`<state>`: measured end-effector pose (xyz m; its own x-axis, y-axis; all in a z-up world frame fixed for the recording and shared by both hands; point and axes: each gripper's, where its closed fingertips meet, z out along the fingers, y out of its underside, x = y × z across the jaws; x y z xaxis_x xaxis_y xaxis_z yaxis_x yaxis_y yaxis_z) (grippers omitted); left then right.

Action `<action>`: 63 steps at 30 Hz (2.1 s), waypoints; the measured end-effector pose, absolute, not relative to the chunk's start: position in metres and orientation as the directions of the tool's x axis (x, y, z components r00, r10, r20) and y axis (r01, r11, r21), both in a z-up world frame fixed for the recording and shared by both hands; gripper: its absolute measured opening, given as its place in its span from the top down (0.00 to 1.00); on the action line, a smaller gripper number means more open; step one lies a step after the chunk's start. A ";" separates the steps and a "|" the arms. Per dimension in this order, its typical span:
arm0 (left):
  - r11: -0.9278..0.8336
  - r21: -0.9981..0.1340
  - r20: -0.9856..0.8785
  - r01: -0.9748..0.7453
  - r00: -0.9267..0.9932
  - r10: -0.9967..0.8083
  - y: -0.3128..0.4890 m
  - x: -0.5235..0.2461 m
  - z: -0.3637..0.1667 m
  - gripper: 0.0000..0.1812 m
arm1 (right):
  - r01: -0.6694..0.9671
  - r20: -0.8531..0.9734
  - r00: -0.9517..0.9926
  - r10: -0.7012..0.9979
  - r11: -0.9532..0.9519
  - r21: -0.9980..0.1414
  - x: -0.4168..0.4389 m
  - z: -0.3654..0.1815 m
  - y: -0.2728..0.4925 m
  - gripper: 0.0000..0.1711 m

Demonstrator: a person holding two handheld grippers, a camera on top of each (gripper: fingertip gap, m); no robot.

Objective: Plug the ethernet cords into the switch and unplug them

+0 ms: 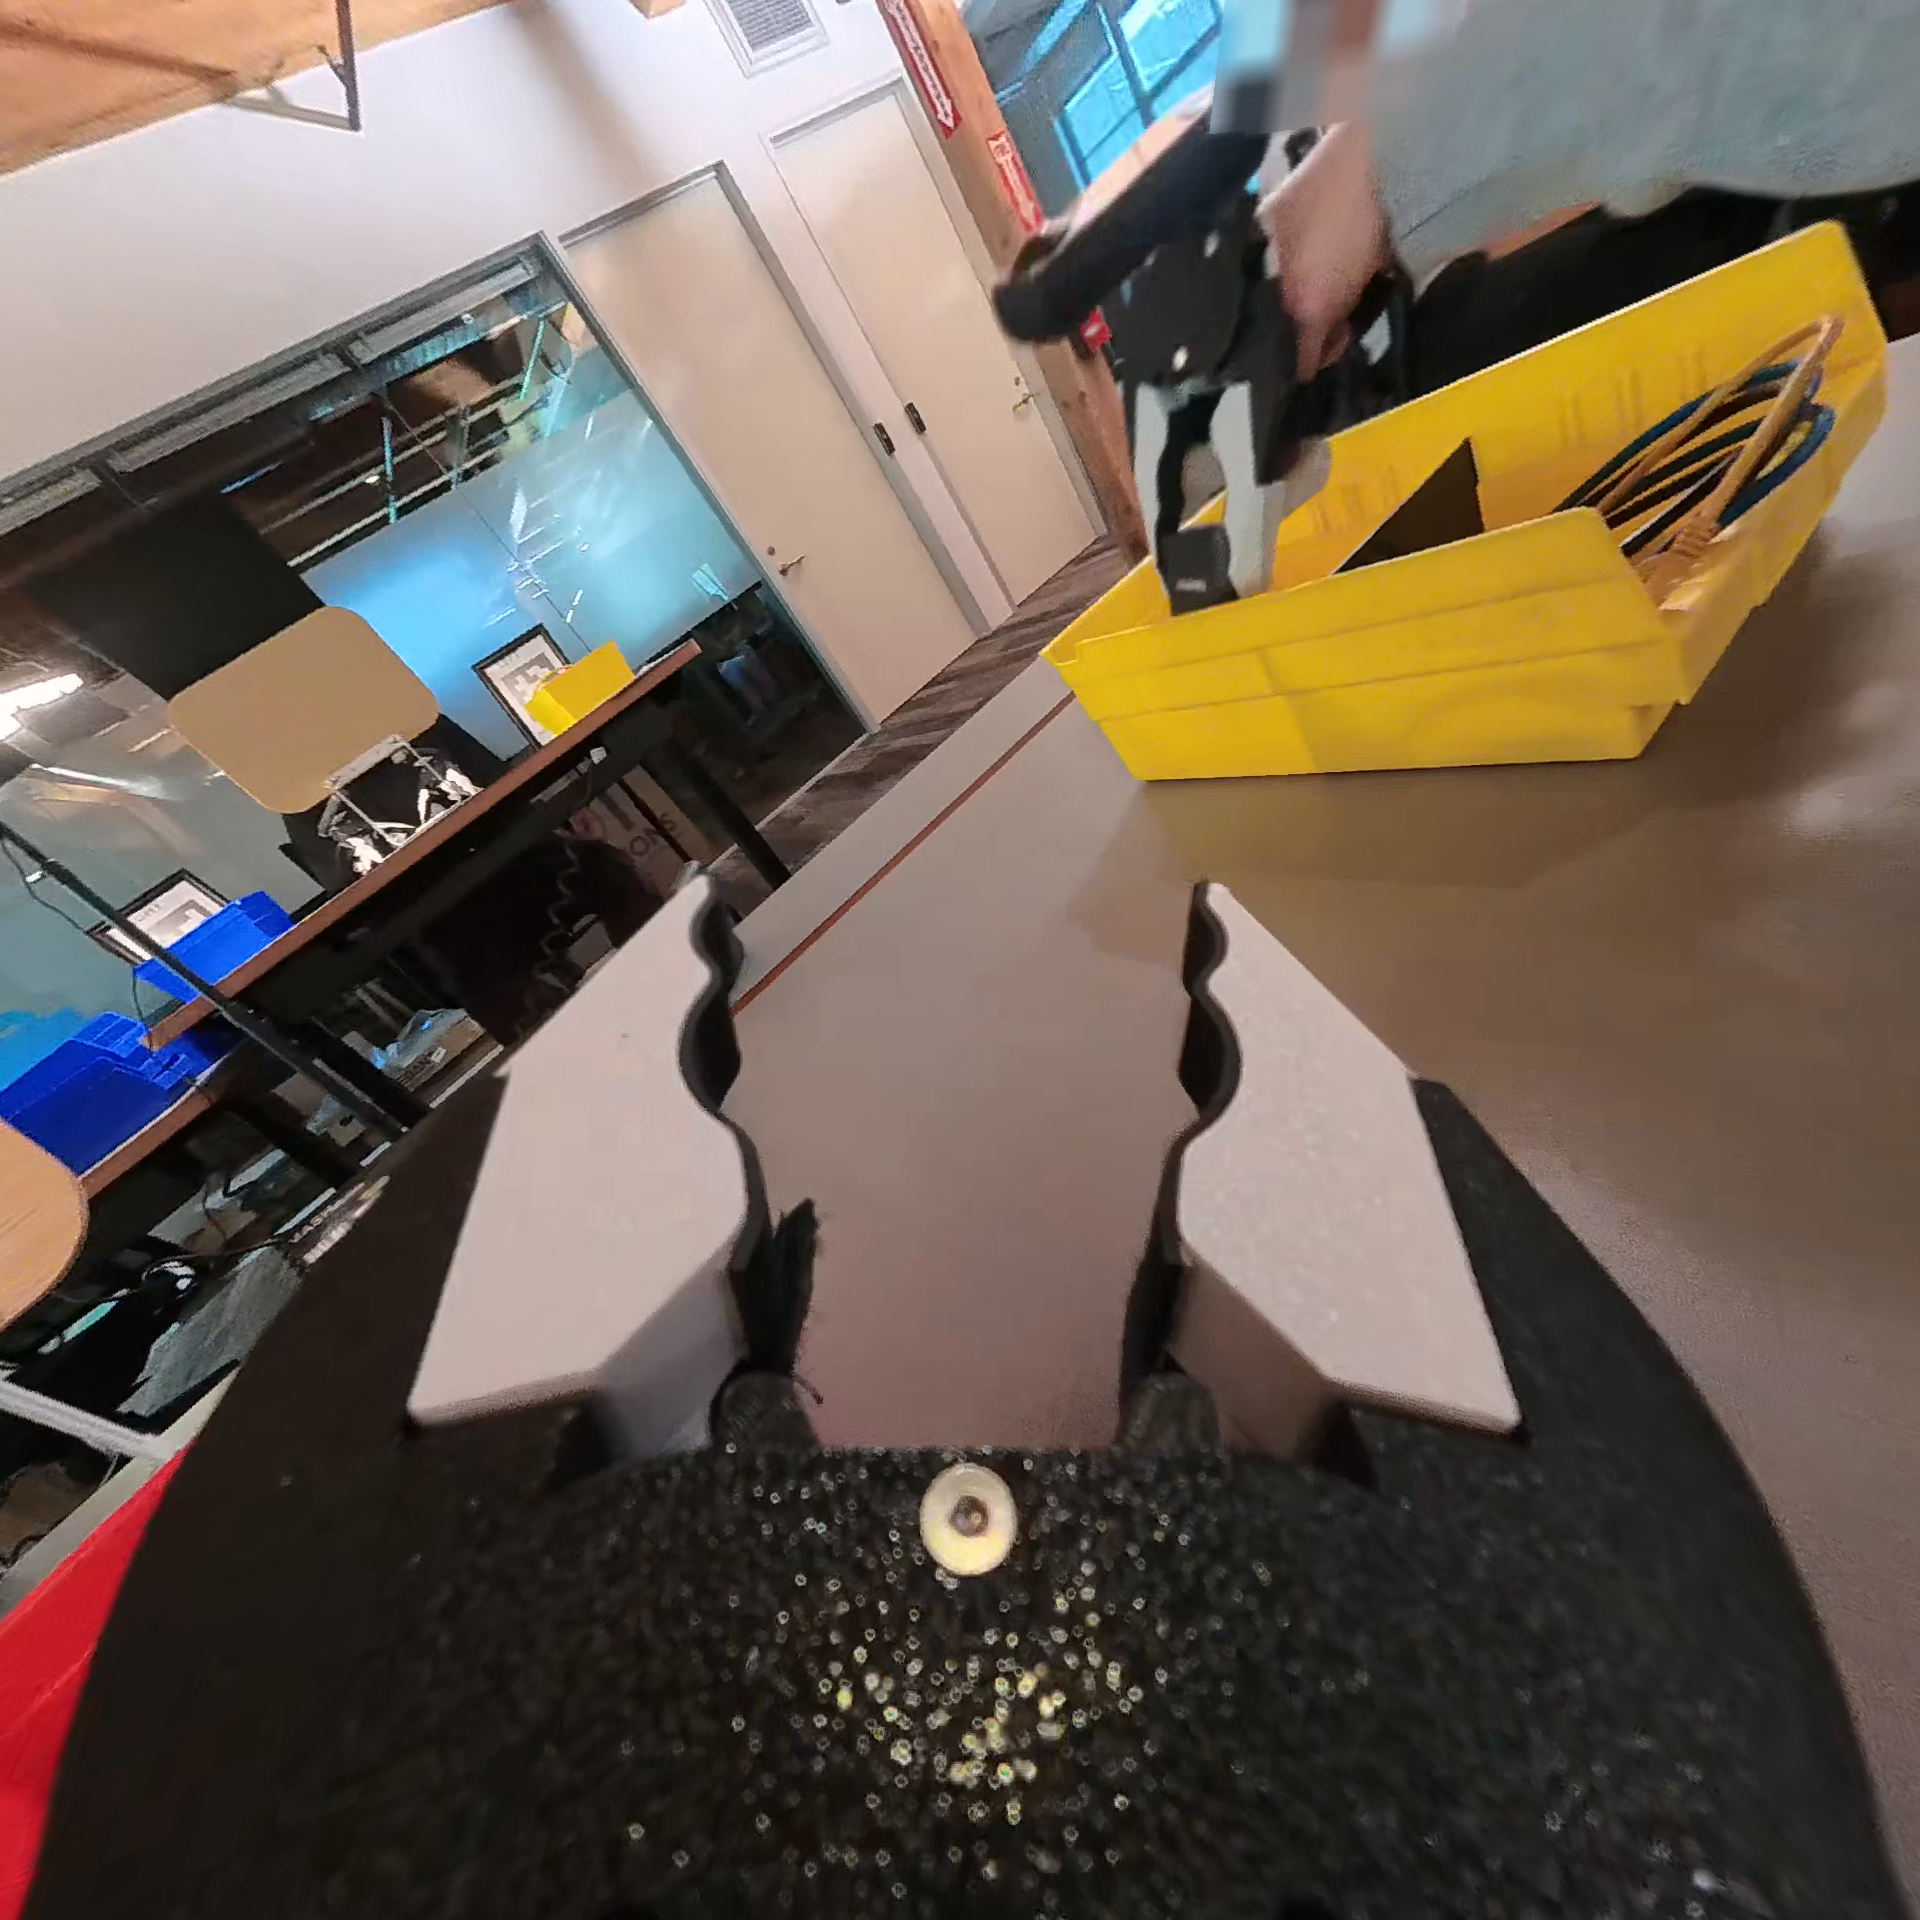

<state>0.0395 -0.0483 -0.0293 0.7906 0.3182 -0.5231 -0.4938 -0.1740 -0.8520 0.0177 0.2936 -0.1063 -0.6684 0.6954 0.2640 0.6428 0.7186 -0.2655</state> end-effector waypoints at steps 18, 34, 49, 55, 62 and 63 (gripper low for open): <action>-0.132 -0.881 -0.473 -0.454 0.846 0.246 -0.044 0.050 -0.035 0.55 | 0.608 0.134 -0.790 0.598 0.793 0.040 0.016 -0.176 0.297 0.64; -0.136 -0.892 -0.452 -0.431 0.854 0.257 -0.044 0.048 -0.035 0.53 | 0.707 0.281 -0.634 0.721 0.687 -0.169 0.010 -0.118 0.310 0.53; -0.187 -0.921 -0.385 -0.342 0.877 0.287 -0.044 0.040 -0.049 0.52 | 0.363 0.289 0.031 0.957 0.259 -0.895 0.095 0.028 0.281 0.57; -0.220 -0.931 -0.353 -0.293 0.878 0.322 -0.047 0.033 -0.054 0.54 | 0.232 0.156 0.249 0.956 0.098 -0.968 0.150 0.044 0.285 0.62; -0.225 -0.942 -0.313 -0.248 0.890 0.333 -0.049 0.030 -0.058 0.56 | 0.245 0.282 0.332 0.900 0.206 -0.947 0.178 0.054 0.305 0.67; -0.229 -0.939 -0.322 -0.256 0.886 0.333 -0.049 0.030 -0.058 0.56 | 0.233 0.262 0.327 0.908 0.191 -0.953 0.179 0.053 0.307 0.67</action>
<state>0.0301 -0.0488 -0.0577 0.8860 0.3332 -0.3224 -0.2556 -0.2290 -0.9393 0.1791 0.3071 0.0534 0.3271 0.9079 0.2620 0.2333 0.1911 -0.9534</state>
